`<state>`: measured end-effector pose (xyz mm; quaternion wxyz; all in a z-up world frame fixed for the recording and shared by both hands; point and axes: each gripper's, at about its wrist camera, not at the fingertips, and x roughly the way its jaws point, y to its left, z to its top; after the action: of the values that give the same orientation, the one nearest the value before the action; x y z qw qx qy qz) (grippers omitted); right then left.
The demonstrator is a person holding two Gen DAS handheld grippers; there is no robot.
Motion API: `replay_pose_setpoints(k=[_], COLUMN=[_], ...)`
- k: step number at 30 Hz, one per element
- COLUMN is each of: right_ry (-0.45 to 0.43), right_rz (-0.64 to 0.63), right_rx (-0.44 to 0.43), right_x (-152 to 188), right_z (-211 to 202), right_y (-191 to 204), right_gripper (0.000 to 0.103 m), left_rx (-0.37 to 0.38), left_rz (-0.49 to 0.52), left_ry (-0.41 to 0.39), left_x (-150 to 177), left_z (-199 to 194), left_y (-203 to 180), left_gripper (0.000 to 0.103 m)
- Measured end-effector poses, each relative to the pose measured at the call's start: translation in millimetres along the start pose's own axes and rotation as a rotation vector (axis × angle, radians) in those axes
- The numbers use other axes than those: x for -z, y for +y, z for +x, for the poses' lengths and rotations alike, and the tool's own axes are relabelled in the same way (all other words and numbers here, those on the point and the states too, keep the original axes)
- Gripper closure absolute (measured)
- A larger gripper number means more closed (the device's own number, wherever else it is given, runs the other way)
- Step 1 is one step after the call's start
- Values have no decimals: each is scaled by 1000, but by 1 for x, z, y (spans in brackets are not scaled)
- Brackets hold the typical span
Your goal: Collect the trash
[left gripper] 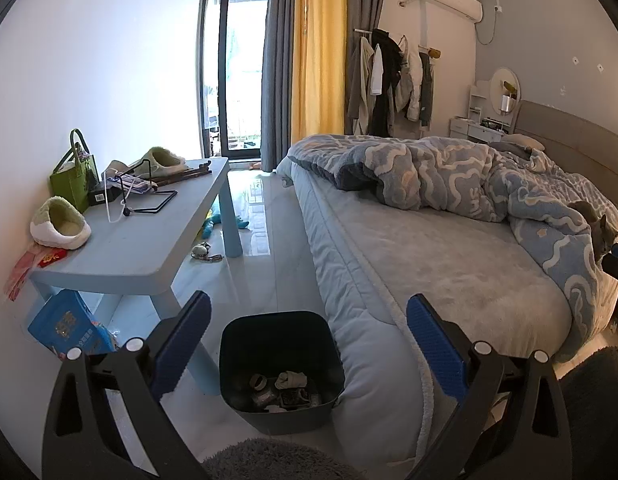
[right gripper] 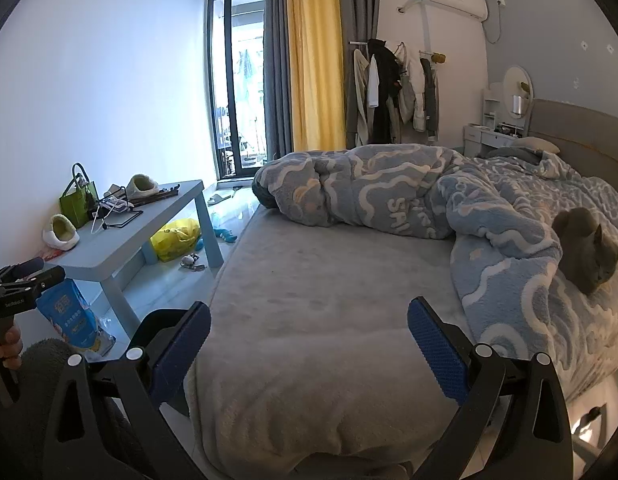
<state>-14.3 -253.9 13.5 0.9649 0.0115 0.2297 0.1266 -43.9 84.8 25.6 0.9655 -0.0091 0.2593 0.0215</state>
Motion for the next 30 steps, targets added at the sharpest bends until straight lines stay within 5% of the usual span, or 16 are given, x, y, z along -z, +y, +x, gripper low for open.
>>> replay_pose_setpoints(k=[30], right_ry=[0], right_rz=[-6], right_rx=[6], right_x=[1], right_z=[-3], right_y=[0], right_gripper=[3], left_rx=[0], left_rz=[-1], left_ry=[-1], left_x=[0], left_z=[1], left_y=[-1], left_gripper=[3])
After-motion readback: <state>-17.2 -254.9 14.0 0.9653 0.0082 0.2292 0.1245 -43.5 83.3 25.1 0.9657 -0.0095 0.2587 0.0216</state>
